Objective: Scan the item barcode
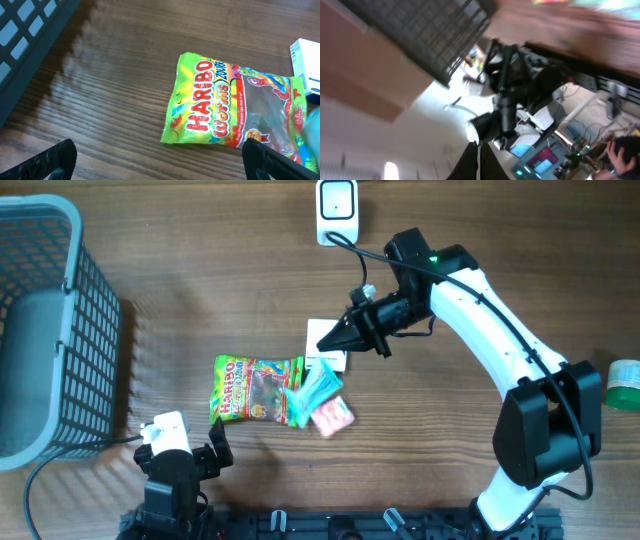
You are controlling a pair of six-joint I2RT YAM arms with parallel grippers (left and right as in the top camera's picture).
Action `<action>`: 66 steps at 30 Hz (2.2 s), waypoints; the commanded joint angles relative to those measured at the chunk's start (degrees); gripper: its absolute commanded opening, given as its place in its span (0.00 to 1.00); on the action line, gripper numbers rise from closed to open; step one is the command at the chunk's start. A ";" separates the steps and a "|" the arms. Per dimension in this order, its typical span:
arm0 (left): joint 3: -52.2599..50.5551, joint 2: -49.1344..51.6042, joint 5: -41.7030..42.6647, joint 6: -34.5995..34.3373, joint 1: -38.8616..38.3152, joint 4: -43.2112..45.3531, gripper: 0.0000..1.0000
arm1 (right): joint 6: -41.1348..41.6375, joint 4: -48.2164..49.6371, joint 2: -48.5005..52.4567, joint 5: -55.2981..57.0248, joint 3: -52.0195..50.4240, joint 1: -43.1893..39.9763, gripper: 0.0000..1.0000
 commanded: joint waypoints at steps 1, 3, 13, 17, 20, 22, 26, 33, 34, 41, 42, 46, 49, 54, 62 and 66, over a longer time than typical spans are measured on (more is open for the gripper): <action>0.15 -0.42 0.11 -0.26 -0.37 -0.07 1.00 | -9.99 1.84 -0.04 -0.17 0.63 -0.28 0.05; 0.15 -0.42 0.11 -0.26 -0.37 -0.07 1.00 | -15.56 6.12 -0.04 11.58 0.63 -0.15 0.43; 0.15 -0.42 0.11 -0.26 -0.37 -0.07 1.00 | -9.29 13.27 0.00 31.58 0.02 5.49 0.97; 0.15 -0.42 0.11 -0.26 -0.37 -0.07 1.00 | 6.03 11.02 0.15 55.78 0.04 12.74 0.75; 0.15 -0.42 0.11 -0.26 -0.37 -0.07 1.00 | 12.13 9.27 0.66 64.26 0.04 17.73 0.75; 0.15 -0.42 0.11 -0.26 -0.37 -0.07 1.00 | 15.34 8.31 1.29 64.96 0.04 19.34 0.75; 0.15 -0.42 0.11 -0.26 -0.37 -0.07 1.00 | 22.36 6.64 4.50 66.23 0.04 21.00 0.69; 0.15 -0.42 0.11 -0.26 -0.37 -0.07 1.00 | 26.12 8.83 8.74 65.29 0.15 22.36 0.69; 0.15 -0.42 0.11 -0.26 -0.37 -0.07 1.00 | 26.25 9.35 8.92 65.29 0.15 22.75 0.70; 0.15 -0.42 0.11 -0.26 -0.37 -0.07 1.00 | 27.58 9.62 11.45 65.35 0.15 24.20 0.67; 0.15 -0.42 0.11 -0.26 -0.37 -0.07 1.00 | 27.58 9.49 12.26 65.35 0.15 24.20 0.64; 0.15 -0.42 0.11 -0.26 -0.37 -0.07 1.00 | 27.58 9.11 14.75 65.66 0.15 24.20 0.30; 0.15 -0.42 0.11 -0.26 -0.37 -0.07 1.00 | 27.17 8.46 14.56 65.68 0.74 24.13 0.14; 0.15 -0.42 0.11 -0.26 -0.37 -0.07 1.00 | 15.54 -2.01 12.50 58.21 9.64 20.79 0.05; 0.15 -0.42 0.11 -0.26 -0.37 -0.07 1.00 | -16.11 -8.94 9.29 31.26 15.89 11.17 0.04; 0.15 -0.42 0.11 -0.26 -0.37 -0.07 1.00 | -16.09 -5.03 9.31 31.06 15.87 10.73 0.04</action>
